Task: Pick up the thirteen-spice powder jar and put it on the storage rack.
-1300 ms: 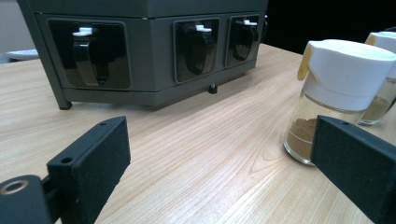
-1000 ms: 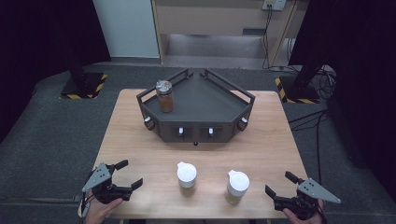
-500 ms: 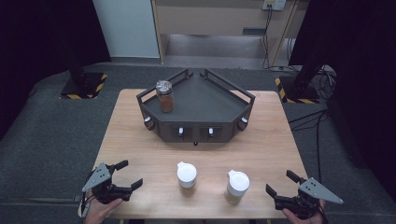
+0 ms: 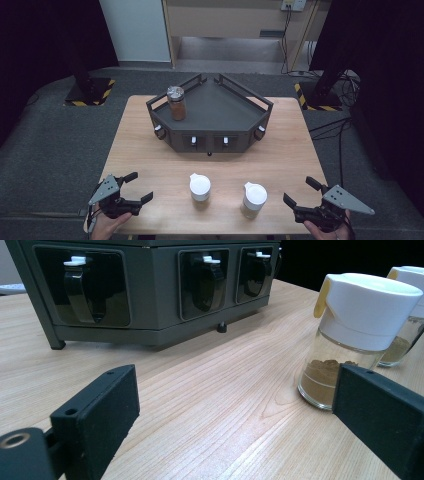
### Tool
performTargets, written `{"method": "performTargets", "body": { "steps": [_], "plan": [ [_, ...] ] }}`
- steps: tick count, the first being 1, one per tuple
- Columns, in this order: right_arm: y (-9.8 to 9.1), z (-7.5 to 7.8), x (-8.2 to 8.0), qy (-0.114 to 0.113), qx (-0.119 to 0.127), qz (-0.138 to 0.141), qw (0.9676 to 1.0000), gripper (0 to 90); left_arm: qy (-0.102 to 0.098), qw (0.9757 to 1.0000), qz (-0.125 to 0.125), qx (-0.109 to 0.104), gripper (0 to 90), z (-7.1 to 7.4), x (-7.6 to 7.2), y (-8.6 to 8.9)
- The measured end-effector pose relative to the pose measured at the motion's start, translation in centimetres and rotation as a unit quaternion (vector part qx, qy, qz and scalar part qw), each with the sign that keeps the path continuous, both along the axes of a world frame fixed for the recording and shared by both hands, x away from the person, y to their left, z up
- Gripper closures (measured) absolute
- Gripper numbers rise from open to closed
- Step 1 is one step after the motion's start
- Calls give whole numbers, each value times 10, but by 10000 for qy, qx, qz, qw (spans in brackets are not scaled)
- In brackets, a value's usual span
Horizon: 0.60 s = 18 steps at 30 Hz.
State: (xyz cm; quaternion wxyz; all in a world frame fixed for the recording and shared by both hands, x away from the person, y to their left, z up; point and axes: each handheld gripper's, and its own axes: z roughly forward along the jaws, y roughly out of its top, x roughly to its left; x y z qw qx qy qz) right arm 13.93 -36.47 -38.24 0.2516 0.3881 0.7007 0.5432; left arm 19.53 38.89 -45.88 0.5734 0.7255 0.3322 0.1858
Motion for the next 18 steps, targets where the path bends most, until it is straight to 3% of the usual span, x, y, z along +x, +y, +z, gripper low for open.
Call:
{"method": "performTargets", "body": {
  "steps": [4, 11, 18],
  "plan": [
    [8, 14, 3, -29, -15, 171, 9998, 39, 5, 10000, -17, 34, 41, 0, 0, -1],
    [19, 31, 16, 156, 87, 456, 9988, 40, 10, 10000, -28, 26, 42, 0, 1, -1],
    [40, 41, 28, 224, -54, 776, 9967, 40, 21, 10000, -55, 45, 41, 1, 1, -2]
  ]
}}
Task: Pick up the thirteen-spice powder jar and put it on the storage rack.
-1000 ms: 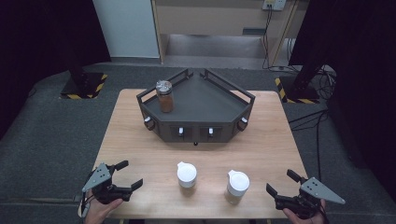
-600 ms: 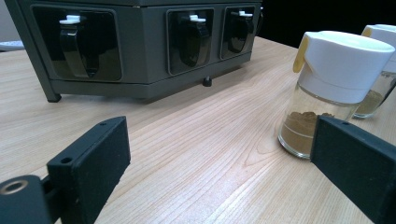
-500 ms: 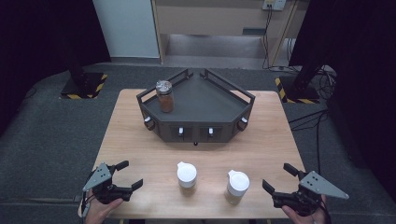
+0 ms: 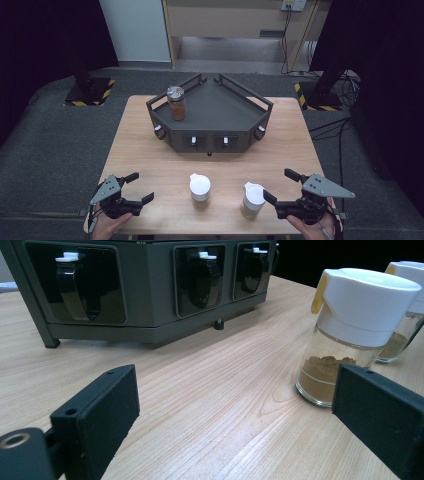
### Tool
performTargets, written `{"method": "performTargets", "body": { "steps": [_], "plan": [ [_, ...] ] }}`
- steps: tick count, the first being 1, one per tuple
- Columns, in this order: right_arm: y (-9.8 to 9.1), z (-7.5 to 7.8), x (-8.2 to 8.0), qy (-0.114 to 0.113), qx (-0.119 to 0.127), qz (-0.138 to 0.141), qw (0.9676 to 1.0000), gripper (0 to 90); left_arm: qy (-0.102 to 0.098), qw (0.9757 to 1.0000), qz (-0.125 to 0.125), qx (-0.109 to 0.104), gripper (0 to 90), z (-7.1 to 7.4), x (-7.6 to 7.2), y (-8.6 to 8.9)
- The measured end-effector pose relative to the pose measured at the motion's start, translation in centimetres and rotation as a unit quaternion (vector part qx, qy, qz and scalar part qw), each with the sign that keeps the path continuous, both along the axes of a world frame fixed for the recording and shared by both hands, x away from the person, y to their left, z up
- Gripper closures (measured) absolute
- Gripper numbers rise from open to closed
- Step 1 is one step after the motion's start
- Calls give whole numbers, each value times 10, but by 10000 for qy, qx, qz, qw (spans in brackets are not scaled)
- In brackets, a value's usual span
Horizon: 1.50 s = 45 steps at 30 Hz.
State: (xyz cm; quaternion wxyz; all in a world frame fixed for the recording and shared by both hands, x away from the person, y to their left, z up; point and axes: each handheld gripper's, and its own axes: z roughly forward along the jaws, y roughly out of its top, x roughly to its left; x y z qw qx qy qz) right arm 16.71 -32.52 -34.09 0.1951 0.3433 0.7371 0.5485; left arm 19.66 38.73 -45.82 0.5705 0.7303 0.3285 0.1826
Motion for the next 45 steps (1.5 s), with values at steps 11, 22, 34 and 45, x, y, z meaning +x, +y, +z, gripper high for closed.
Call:
{"method": "performTargets", "body": {
  "steps": [11, 22, 34, 45],
  "plan": [
    [40, 7, 23, 73, -215, 485, 9986, 40, 32, 10000, 5, -23, 31, 0, 0, 1],
    [79, 7, 46, 233, -383, 815, 9957, 47, 52, 10000, 6, -46, 24, 0, 0, 1],
    [110, 3, 61, 347, -393, 1051, 9931, 52, 56, 10000, 25, -66, 16, 0, 0, 1],
    [140, -8, 68, 457, -622, 1216, 9896, 58, 78, 9999, 29, -103, 7, -1, 0, 2]
  ]
}}
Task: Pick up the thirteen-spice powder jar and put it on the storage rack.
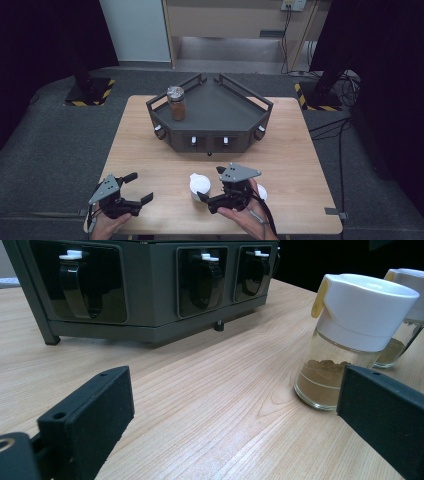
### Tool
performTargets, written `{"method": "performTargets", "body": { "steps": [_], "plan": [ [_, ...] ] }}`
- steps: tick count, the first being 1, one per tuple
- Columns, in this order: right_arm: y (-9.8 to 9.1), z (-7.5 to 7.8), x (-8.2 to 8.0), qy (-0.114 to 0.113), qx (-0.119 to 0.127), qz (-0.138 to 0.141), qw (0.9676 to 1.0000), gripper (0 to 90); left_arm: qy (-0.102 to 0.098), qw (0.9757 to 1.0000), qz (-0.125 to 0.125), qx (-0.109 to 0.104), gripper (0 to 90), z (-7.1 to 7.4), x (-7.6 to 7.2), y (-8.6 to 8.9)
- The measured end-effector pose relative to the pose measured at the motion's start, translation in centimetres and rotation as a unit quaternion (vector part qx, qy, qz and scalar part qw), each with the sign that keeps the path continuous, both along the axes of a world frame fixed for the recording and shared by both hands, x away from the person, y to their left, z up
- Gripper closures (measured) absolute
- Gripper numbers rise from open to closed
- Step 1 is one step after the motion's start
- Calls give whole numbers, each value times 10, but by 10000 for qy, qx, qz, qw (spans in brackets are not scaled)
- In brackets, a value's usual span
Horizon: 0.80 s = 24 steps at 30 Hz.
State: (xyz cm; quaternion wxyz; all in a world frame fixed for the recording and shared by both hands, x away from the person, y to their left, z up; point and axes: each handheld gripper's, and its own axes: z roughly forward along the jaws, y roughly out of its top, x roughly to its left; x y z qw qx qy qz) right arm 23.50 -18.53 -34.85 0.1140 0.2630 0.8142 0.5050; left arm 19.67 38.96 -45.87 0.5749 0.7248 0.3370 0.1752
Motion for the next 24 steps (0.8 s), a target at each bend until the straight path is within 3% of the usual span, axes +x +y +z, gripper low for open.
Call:
{"method": "performTargets", "body": {
  "steps": [13, 24],
  "plan": [
    [24, -18, 6, 94, -209, 3, 9997, 90, 57, 10000, -36, -14, 0, 0, 2, 0],
    [35, -33, 8, 106, -343, -97, 9993, 223, 83, 10000, -42, 10, 0, 0, 2, -1]
  ]
}}
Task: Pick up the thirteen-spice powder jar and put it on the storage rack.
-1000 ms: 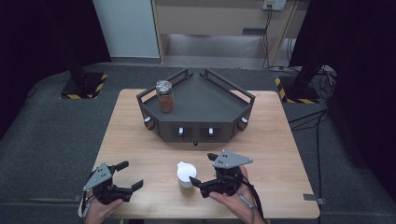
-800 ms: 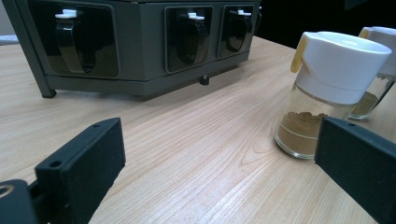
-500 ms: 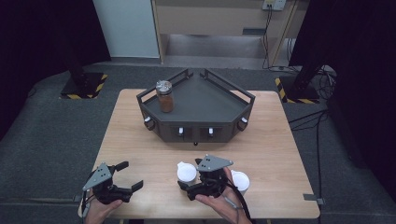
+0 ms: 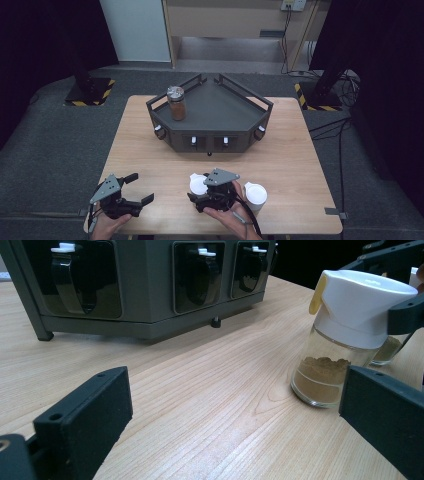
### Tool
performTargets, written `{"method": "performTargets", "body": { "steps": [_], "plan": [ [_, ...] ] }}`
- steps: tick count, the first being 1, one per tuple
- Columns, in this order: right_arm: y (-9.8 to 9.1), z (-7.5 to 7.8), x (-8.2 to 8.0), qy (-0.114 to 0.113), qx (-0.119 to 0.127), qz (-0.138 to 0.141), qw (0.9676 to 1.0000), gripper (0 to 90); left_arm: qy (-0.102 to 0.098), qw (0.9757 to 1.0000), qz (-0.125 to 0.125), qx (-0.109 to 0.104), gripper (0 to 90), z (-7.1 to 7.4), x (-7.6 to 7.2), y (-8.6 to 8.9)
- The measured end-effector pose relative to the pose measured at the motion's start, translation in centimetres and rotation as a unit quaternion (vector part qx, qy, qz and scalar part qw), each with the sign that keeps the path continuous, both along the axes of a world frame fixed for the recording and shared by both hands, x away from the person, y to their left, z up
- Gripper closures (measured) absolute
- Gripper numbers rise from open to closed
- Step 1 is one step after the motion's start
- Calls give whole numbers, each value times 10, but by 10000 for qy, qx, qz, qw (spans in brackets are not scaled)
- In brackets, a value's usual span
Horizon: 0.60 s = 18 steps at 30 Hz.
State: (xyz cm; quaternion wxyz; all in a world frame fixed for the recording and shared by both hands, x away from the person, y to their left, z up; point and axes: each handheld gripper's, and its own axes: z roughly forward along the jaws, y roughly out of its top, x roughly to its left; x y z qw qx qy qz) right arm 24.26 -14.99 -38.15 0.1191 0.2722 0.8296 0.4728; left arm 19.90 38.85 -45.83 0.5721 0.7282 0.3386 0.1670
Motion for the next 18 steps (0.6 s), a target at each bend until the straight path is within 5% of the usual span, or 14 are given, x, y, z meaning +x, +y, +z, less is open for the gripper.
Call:
{"method": "performTargets", "body": {
  "steps": [4, 18],
  "plan": [
    [2, -4, -3, -80, -39, -52, 9999, 294, 2, 10000, -8, 7, 0, 0, 0, 0],
    [5, 2, -8, -181, -151, -80, 9997, 305, 10, 10000, -29, -2, 0, 0, 1, 0]
  ]
}}
